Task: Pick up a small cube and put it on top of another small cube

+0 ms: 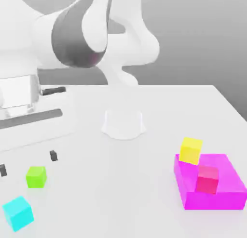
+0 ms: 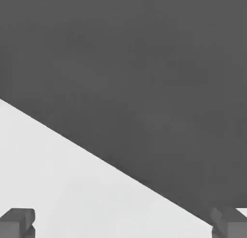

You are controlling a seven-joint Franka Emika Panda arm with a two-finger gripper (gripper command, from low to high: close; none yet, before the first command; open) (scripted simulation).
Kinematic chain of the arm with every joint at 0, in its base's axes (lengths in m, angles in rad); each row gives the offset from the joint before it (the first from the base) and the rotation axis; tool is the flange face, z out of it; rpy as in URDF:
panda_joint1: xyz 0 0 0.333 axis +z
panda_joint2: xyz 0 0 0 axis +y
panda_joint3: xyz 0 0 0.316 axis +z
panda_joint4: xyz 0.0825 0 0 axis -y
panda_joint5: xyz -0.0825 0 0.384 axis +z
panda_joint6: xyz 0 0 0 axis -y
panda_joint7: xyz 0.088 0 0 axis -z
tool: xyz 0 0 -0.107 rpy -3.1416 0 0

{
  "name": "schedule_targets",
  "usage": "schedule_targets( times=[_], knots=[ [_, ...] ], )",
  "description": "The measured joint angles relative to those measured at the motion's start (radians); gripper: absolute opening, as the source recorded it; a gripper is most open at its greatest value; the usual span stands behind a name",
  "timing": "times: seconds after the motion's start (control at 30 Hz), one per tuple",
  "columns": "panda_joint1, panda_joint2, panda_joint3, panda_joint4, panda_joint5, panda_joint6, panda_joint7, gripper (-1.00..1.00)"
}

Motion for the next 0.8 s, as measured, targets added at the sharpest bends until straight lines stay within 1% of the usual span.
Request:
schedule_targets(
  times=[0.13,0.27,0.33,0.4,0.43,0.67,0.8],
  knots=[
    [-0.055,0.113,0.004,-0.005,0.013,0.040,-0.147,0.00],
    [-0.110,0.215,0.002,-0.013,-0.010,0.088,-0.269,0.00],
    [-0.150,0.279,0.039,-0.001,0.020,0.131,-0.316,0.00],
    [-0.195,0.351,0.093,0.017,0.073,0.181,-0.361,0.00],
    [-0.220,0.381,0.122,0.024,0.092,0.204,-0.376,-1.00],
    [-0.222,0.386,0.125,0.025,0.096,0.206,-0.380,-1.00],
    [-0.156,0.260,0.037,-0.009,-0.012,0.119,-0.304,-1.00]
  ],
)
